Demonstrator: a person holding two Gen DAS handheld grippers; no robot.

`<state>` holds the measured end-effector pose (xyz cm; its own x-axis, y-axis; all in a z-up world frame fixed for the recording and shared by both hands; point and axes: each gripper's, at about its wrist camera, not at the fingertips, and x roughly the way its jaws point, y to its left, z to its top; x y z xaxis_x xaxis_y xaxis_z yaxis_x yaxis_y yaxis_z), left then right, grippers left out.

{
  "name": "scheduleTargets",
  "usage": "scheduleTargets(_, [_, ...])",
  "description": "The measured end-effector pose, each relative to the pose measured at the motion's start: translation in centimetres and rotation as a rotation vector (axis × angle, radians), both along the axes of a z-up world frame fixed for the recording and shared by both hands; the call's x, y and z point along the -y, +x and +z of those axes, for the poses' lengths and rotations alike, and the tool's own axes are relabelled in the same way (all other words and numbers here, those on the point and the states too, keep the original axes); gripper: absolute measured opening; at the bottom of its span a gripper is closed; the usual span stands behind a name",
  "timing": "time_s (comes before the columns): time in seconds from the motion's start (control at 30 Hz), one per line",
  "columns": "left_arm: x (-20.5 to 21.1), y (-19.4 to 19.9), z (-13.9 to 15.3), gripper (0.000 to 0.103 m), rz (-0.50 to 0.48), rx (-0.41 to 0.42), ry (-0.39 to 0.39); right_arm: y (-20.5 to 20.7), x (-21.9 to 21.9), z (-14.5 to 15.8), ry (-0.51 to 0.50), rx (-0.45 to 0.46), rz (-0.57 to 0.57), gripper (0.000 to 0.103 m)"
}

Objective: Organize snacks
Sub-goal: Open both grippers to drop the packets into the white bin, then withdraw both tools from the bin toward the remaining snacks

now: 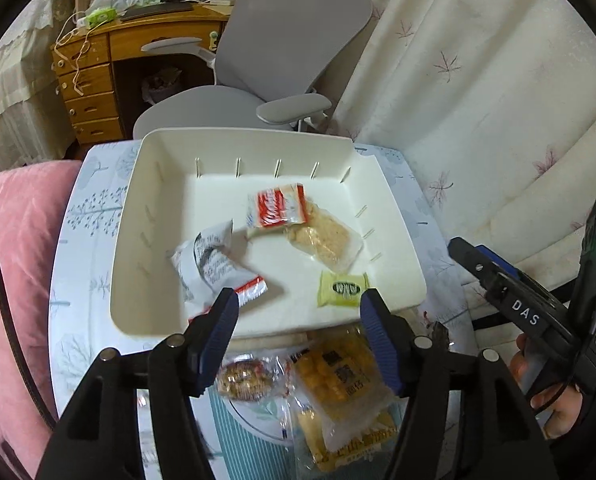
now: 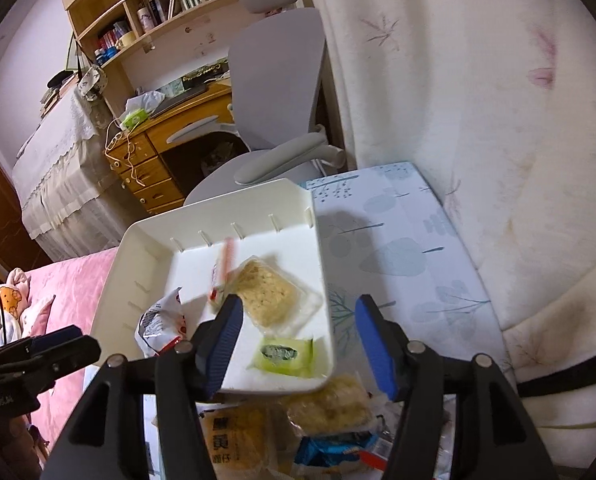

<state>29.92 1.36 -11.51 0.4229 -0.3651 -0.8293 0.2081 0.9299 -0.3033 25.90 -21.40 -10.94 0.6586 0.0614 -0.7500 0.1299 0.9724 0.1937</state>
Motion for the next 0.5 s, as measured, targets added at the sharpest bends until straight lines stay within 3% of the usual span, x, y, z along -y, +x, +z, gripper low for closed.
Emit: scheduleTargets(0.5, [1.5,-8.8,1.2,0.069,0.08,-0.023,0.082,-6.8,4.2,1.2,0.051,-0.021,0.014,0.059])
